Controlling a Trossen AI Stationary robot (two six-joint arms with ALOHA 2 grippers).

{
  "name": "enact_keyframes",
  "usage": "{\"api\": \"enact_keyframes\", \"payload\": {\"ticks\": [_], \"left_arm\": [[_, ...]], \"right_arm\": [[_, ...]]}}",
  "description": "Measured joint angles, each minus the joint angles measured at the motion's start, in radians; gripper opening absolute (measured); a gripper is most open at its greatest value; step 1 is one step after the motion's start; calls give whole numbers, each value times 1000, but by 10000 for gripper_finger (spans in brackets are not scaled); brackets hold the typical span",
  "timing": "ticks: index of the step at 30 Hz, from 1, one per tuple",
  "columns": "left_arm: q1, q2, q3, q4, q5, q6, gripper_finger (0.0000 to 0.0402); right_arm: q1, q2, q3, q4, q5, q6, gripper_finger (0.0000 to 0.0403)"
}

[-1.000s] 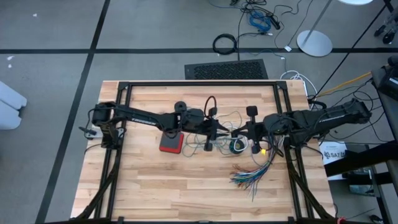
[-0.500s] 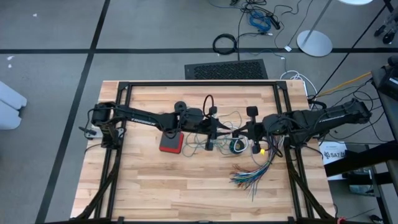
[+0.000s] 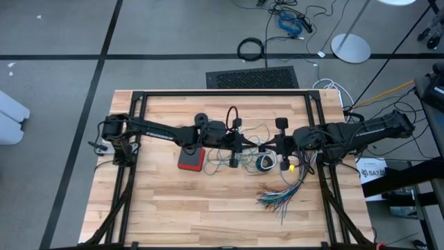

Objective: Coiling cords
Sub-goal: Coil the white wire cable on the spool

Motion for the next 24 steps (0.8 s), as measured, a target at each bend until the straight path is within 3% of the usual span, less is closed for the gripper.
{"api": "enact_keyframes", "payload": {"ticks": [5,10,15,19,24], "left_arm": [[4,0,0,8,-62,2,3],[9,-1,0,5,-133,26,2],[29,-1,0,40,-179,18,1],[42,-1,0,93,-196,-2,1],[57,-1,0,144,-205,-19,0]], "right_arm": [[5,-12,0,1,170,7,22],[11,-67,0,-12,290,50,91],[10,-124,2,-113,433,206,144],[13,-139,-46,-148,486,355,151],[57,-137,-189,-27,558,437,138]]}}
